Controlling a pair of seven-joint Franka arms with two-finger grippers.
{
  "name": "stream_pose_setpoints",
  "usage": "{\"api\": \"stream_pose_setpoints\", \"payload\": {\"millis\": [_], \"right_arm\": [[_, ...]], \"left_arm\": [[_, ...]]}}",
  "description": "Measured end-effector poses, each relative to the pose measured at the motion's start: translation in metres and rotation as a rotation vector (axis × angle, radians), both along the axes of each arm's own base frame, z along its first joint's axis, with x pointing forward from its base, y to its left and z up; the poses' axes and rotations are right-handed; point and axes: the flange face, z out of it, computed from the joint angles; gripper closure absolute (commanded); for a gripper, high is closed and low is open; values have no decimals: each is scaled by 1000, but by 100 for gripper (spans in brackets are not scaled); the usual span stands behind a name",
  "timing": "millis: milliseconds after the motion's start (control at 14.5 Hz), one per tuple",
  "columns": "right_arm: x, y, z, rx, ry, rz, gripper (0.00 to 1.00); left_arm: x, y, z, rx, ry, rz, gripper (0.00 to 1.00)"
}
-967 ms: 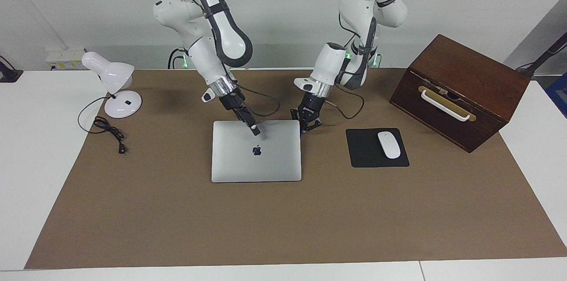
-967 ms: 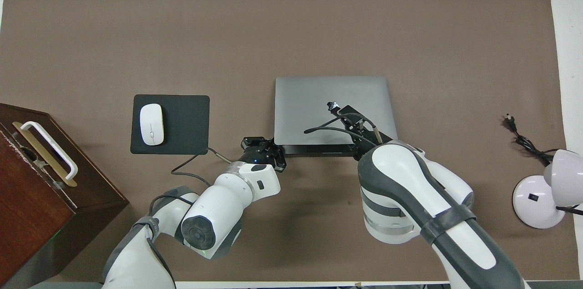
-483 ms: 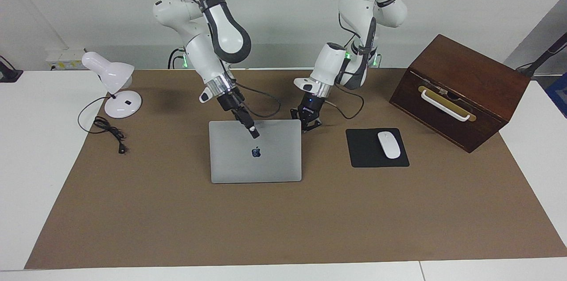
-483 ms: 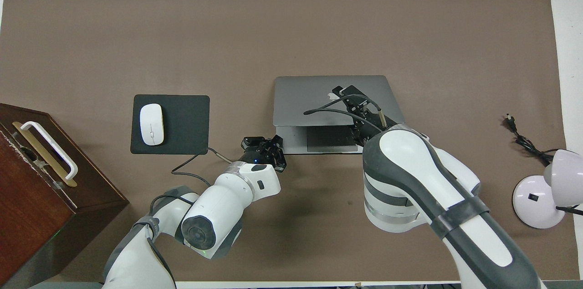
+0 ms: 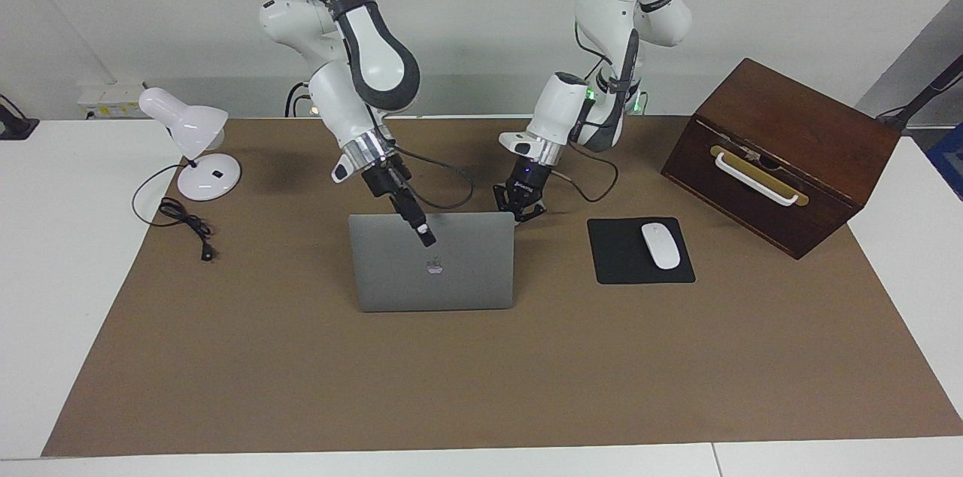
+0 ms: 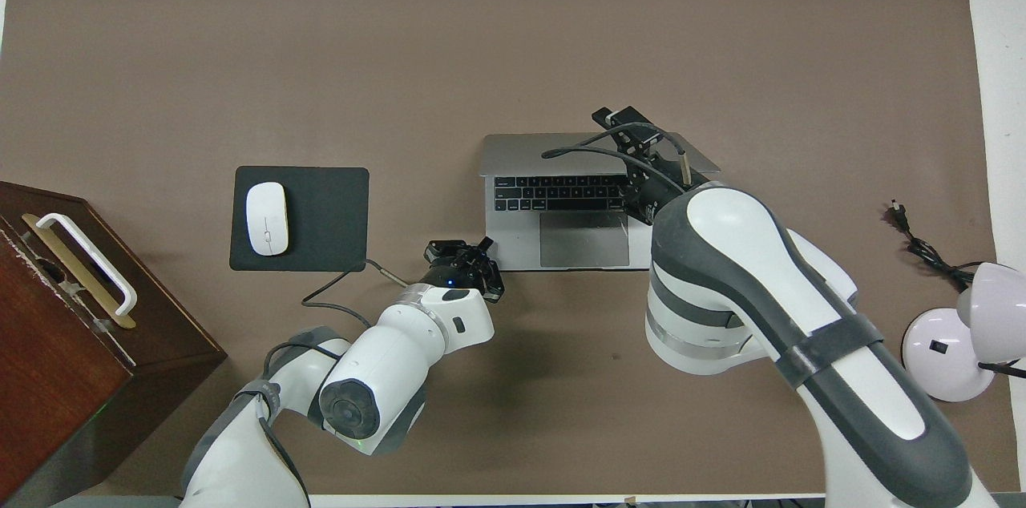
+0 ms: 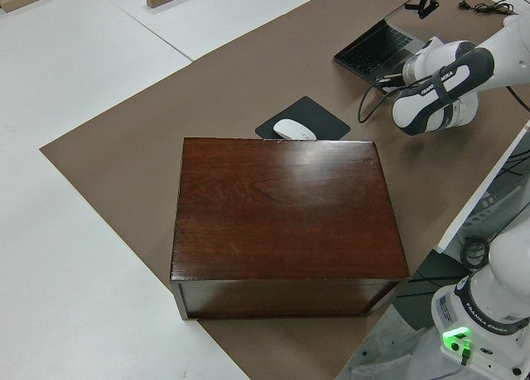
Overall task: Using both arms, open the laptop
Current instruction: 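Lift the lid upward with the right gripper while the left gripper holds the base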
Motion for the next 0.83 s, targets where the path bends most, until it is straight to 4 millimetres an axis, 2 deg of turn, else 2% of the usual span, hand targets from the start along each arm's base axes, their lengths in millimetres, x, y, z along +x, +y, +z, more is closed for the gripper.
{"api": "stream_pose_setpoints", "payload": {"millis": [553,829], "right_arm": [[38,10,18,21,-65,-5,0],[59,-2,32,15,-108,-21,0]], "left_arm": [[0,0,0,0,0,0,100],[0,0,0,0,0,0,100]]}}
